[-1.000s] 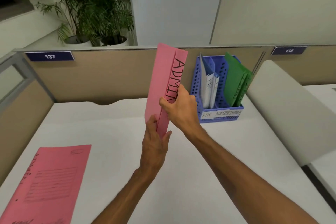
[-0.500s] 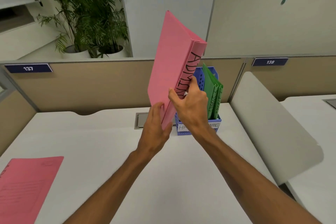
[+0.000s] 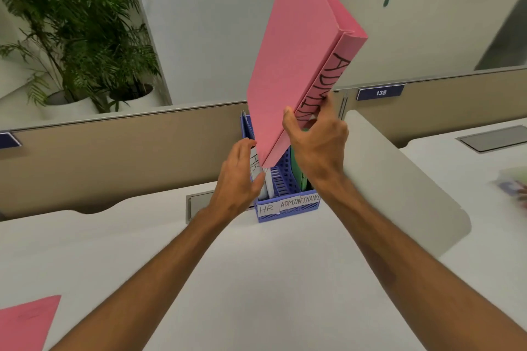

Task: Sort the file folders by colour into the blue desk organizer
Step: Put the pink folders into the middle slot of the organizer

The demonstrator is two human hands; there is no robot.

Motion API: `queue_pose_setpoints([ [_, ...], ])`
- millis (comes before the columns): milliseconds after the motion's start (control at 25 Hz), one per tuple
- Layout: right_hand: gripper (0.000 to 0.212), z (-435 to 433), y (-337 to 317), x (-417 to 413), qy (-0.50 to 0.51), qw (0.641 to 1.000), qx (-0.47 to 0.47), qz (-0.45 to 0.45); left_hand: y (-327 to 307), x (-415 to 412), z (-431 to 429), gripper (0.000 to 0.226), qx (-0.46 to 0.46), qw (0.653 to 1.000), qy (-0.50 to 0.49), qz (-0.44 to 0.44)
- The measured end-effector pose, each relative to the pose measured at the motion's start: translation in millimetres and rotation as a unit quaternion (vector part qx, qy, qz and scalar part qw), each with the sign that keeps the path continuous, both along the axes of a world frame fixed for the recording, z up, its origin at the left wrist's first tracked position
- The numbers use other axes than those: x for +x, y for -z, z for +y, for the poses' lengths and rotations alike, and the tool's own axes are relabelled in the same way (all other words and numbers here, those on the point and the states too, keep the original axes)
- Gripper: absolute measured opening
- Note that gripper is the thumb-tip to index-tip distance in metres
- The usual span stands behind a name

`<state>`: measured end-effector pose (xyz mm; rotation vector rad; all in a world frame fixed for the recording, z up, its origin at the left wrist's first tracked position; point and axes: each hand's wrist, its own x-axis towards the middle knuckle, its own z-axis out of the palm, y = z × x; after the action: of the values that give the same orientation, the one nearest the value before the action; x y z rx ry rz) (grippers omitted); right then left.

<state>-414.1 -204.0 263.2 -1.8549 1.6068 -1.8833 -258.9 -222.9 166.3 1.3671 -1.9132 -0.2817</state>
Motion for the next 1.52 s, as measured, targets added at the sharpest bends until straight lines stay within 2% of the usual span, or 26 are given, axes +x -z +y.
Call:
queue_pose_setpoints([
  [200,0.043,-32,11,-22,0.021,0.999,-0.023,0.027,10,-11,-38,0.075,0.046,0.993,-0.015,-0.103],
  [400,0.050,-75,64,-37,0.003,0.994,0.058,0.089,24,-26,-66,0.089,0.132,0.969,-0.039,-0.203],
  [600,0.057,-102,119,-46,-0.014,0.985,0.136,0.108,38,-34,-90,0.092,0.157,0.950,-0.057,-0.263],
  [920,0.062,-128,158,-53,0.000,0.976,0.195,0.095,72,-40,-108,0.083,0.098,0.958,-0.087,-0.254],
  [1240,0.055,-151,195,-41,-0.010,0.972,0.209,0.104,77,-45,-112,0.082,0.095,0.956,-0.095,-0.263],
  [1520,0.052,-162,239,-30,-0.030,0.952,0.276,0.127,80,-41,-112,0.080,0.091,0.958,-0.093,-0.256],
])
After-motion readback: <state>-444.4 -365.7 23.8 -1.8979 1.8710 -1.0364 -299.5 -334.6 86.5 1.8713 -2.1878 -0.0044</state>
